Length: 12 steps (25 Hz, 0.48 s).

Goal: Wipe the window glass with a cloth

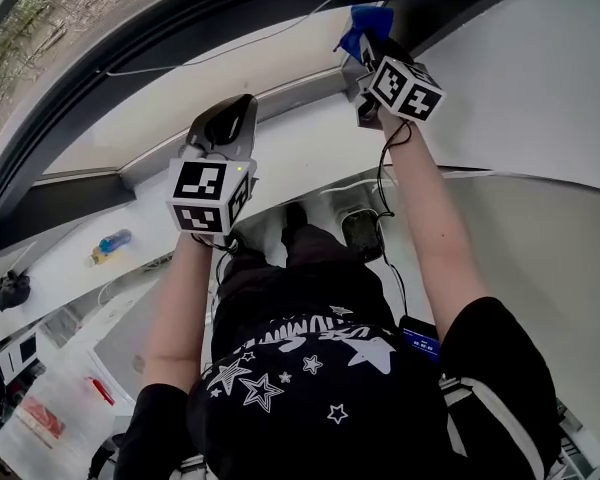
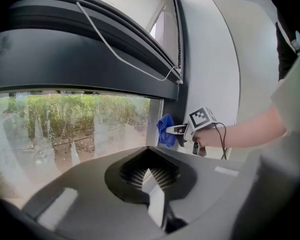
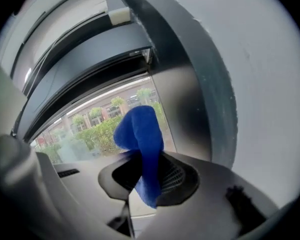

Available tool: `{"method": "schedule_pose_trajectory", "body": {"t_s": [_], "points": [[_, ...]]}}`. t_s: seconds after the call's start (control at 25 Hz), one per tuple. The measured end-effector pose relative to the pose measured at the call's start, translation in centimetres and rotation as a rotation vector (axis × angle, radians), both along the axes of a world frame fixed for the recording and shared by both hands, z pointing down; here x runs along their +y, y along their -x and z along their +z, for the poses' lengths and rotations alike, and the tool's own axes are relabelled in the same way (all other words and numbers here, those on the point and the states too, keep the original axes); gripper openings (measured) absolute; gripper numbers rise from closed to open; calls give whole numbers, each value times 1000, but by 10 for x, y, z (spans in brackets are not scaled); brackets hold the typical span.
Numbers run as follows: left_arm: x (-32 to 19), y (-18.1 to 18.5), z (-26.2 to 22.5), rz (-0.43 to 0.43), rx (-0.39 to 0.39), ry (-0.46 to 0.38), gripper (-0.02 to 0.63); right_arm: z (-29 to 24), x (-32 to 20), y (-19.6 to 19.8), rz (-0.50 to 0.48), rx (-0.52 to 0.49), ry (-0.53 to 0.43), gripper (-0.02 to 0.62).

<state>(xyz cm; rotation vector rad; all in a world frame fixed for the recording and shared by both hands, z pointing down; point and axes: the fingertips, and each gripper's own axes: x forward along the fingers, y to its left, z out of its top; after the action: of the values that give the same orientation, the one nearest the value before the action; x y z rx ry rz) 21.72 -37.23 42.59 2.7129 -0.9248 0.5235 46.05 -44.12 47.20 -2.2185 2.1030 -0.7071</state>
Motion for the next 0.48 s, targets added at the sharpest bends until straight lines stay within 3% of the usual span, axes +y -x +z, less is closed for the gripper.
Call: {"method": "schedule_pose_trajectory", "body": {"t_s": [0.2, 0.48], "points": [[6, -14, 0, 7, 30, 10, 8, 1, 7, -1, 3, -12, 1, 75], [12, 11, 11, -29, 36, 23, 8, 6, 18, 33, -84, 65, 38, 75]]}}
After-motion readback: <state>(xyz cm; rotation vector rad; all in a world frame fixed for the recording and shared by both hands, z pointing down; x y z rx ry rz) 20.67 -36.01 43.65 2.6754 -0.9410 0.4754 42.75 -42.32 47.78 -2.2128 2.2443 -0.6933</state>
